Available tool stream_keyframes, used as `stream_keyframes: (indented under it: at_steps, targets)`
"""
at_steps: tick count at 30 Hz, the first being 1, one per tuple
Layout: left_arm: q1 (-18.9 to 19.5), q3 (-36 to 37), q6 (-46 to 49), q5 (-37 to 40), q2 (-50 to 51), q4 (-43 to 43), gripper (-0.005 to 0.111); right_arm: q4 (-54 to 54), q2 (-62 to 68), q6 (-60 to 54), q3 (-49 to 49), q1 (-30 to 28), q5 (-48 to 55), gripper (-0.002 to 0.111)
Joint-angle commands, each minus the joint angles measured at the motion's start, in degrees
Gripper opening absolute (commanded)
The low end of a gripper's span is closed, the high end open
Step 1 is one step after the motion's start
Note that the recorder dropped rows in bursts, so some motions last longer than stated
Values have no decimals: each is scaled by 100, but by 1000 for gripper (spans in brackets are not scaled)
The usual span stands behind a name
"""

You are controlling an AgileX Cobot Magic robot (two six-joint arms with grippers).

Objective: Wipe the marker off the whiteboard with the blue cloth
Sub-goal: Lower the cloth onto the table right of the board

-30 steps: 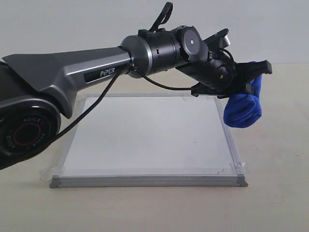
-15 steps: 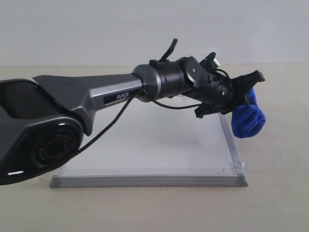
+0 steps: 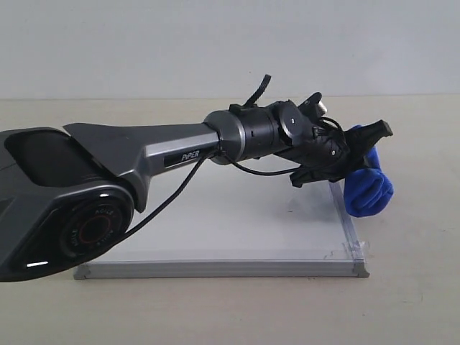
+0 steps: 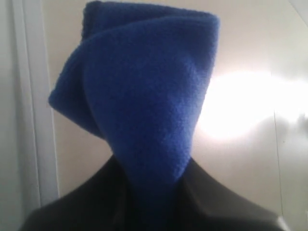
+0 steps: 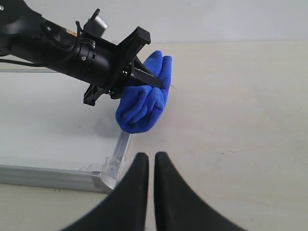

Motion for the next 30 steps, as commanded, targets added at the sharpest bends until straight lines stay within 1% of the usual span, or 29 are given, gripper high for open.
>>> stream_keyframes:
  at_steps: [1,13,26,28,30]
  targets:
    - [-40,-14,-220,-115,115,4,4,-34,-29,-13,-7,-5,-60,1]
    - [-96,-14,-326,-156,153,15,4,-34,-29,-13,-7,-5,-60,1]
    - [-96,-14,-326,85,153,109,4,-34,-29,-13,-7,-5,-60,1]
    - [-96,-14,-301,119,153,118,7,-34,-29,-13,-7,-5,-60,1]
    - [-96,-14,-301,133,153,121,15,-34,-29,-13,-7,-5,-60,1]
